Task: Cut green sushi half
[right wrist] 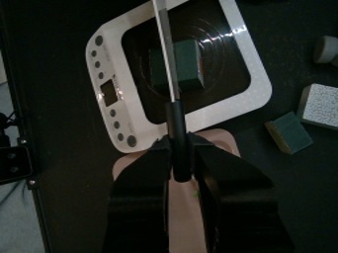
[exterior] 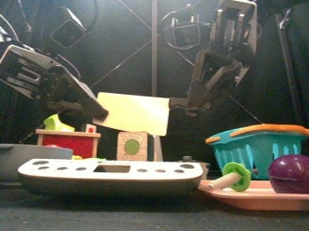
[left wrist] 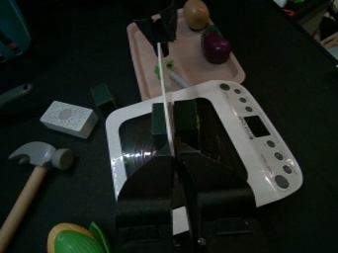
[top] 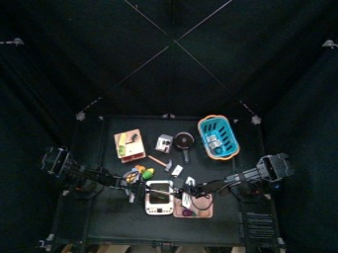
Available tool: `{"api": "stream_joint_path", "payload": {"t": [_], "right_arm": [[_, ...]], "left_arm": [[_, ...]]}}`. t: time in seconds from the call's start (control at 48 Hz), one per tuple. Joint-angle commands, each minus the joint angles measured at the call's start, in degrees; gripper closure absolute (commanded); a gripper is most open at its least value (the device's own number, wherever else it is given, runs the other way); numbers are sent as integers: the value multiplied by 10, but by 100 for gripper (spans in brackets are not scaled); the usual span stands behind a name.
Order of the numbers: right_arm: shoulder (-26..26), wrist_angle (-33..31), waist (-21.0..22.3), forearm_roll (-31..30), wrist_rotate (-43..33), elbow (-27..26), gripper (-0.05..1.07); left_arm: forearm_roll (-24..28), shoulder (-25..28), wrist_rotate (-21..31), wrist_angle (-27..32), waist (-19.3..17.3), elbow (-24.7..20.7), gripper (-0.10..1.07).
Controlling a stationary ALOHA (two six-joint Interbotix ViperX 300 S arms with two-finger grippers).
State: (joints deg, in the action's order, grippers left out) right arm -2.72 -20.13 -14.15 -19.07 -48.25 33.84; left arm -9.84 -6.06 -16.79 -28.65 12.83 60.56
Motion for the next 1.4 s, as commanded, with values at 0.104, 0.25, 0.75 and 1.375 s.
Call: {"api": "stream_joint_path", "payload": {"t": [0.104, 0.25, 0.75, 1.375], "right_arm": [[-4, -2, -4, 3, -2, -8, 58], [-4, -3, -4, 3, -2, -8, 58], [-5, -15, -7, 9, 0, -16, 58], [-10, -39, -9, 9, 0, -25, 58]], "left_arm": [[-1, 0, -2, 9, 2, -1, 59], [-1, -1, -1, 16, 2, -1, 59], [-1, -2, -3, 17, 6, -3, 59], [0, 0, -4, 22, 5, 2, 59]]}}
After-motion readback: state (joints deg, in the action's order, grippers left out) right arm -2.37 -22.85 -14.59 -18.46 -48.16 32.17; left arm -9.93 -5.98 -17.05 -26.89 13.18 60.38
